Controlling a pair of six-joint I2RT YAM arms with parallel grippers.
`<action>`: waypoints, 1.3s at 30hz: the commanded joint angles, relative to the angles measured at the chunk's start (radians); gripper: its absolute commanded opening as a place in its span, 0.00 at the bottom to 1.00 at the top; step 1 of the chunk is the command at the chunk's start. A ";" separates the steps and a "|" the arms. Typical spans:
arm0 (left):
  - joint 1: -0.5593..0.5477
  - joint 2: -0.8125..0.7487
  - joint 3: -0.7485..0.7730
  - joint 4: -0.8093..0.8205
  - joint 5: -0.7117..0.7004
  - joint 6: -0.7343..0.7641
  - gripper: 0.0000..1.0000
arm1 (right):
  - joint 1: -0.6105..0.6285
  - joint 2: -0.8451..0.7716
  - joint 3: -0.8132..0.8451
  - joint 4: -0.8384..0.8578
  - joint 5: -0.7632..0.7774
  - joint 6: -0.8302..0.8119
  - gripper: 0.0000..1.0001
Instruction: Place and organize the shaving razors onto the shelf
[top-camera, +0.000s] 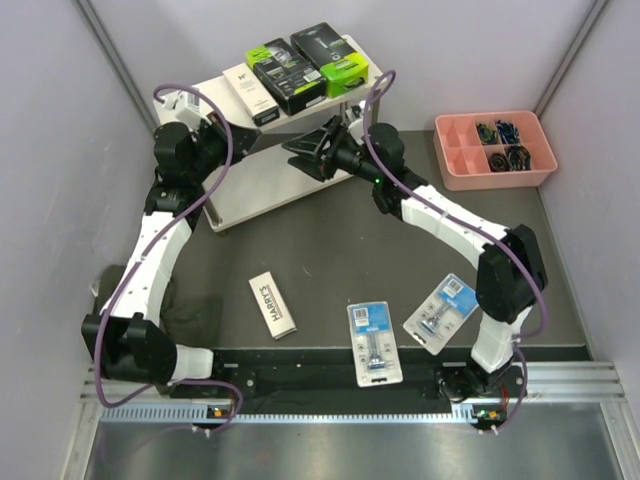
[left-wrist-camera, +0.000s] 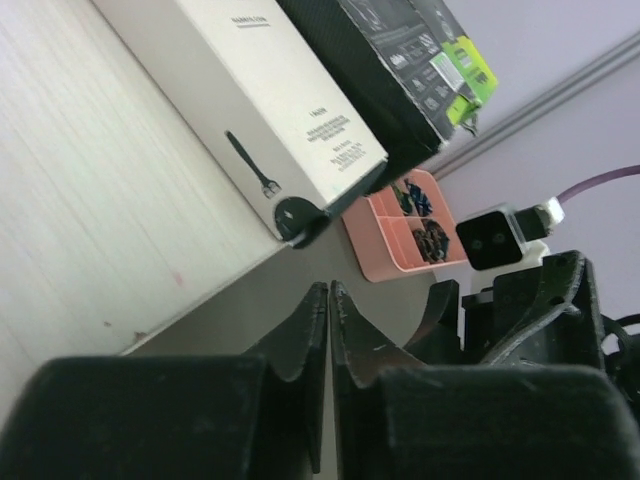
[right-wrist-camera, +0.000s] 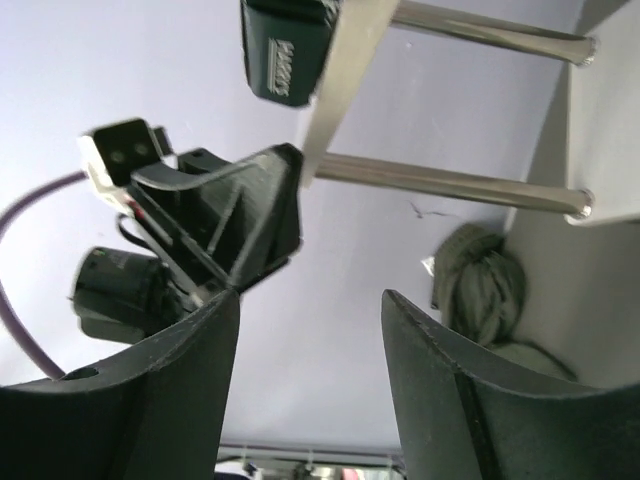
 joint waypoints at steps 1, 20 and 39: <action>0.005 -0.073 -0.022 0.086 0.117 0.020 0.12 | -0.001 -0.098 -0.056 -0.110 -0.019 -0.124 0.59; 0.005 -0.355 -0.274 -0.349 0.063 0.103 0.99 | 0.314 -0.184 -0.155 -0.704 0.340 -0.679 0.98; 0.005 -0.498 -0.495 -0.610 -0.092 0.077 0.99 | 0.597 0.129 0.037 -0.926 0.576 -0.804 0.99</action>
